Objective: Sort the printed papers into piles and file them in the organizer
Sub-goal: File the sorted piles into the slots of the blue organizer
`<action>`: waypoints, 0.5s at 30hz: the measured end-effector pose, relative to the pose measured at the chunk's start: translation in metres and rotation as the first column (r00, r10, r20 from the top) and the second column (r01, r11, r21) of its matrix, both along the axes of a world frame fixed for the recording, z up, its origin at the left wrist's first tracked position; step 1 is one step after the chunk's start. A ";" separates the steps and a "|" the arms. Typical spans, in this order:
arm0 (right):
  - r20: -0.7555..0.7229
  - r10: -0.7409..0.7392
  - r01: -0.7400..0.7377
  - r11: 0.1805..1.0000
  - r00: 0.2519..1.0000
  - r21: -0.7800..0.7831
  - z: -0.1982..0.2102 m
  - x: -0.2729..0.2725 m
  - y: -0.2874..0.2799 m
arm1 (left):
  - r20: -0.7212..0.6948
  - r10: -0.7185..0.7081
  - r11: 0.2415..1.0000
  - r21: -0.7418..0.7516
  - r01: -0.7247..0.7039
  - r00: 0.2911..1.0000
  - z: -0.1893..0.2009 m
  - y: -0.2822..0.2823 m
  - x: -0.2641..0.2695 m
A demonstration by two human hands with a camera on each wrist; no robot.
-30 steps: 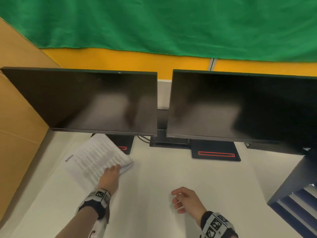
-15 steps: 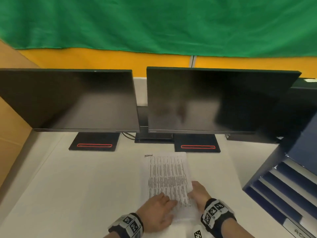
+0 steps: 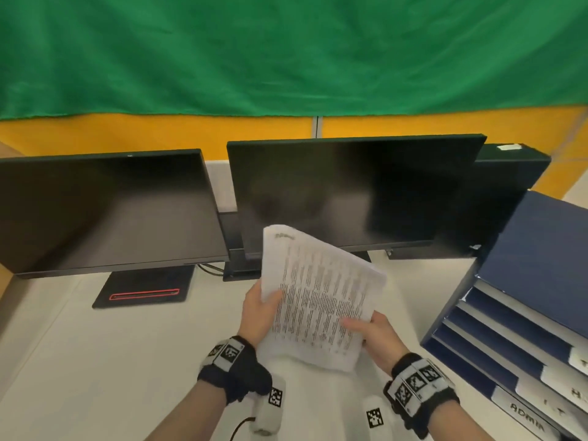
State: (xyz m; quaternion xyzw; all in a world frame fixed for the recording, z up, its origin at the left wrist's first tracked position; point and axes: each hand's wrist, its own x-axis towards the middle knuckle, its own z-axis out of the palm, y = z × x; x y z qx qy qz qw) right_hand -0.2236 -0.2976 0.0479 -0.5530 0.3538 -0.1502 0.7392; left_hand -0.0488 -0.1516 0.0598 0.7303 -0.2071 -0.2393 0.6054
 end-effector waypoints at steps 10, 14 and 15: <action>0.148 -0.189 0.192 0.981 0.971 -0.005 0.017 0.022 0.022 | 0.031 0.104 0.985 -0.141 -0.098 0.994 -0.007 -0.003 -0.038; 0.092 -0.211 0.211 0.977 0.973 0.013 0.003 0.017 0.022 | -0.129 0.096 0.985 -0.132 -0.113 0.987 -0.012 -0.004 -0.032; 0.076 -0.224 0.223 0.975 0.972 0.021 0.000 0.015 0.022 | -0.174 0.090 0.983 -0.140 -0.115 0.981 -0.012 -0.005 -0.032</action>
